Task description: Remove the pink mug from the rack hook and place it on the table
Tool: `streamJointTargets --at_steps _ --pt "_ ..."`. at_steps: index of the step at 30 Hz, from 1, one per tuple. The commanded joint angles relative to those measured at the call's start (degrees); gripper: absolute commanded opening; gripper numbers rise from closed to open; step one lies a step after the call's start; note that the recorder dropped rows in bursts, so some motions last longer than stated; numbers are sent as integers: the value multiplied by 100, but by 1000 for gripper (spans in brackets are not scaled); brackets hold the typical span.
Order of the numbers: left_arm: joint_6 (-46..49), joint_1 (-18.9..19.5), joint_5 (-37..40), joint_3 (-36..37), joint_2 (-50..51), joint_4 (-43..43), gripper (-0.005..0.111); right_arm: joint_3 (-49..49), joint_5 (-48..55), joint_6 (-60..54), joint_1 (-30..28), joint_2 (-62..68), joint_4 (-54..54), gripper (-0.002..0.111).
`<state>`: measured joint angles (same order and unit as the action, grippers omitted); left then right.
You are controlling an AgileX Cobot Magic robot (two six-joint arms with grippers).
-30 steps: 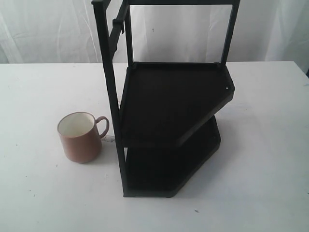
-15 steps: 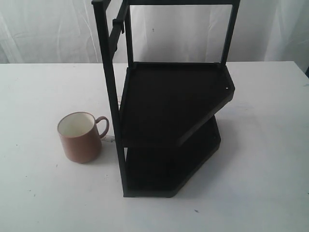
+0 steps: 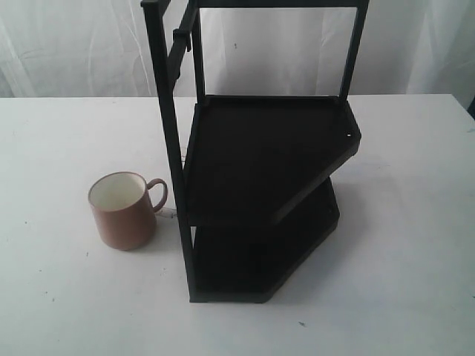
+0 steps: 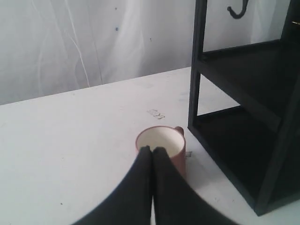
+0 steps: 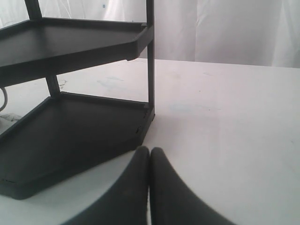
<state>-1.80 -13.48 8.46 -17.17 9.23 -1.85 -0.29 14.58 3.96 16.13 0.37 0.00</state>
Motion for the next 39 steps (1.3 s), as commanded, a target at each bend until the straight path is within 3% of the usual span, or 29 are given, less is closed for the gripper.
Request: streamJointTargets --at_steps 1,14,39 --pt "180 22 -136 639 -514 -107 0 29 -60 -24 -16 -37 -32 0" --pt "180 424 106 1704 -923 -133 0 29 -60 -24 -16 -37 -32 0" --pt "180 434 311 1717 -923 -107 0 29 -60 -24 -16 -37 -32 0"
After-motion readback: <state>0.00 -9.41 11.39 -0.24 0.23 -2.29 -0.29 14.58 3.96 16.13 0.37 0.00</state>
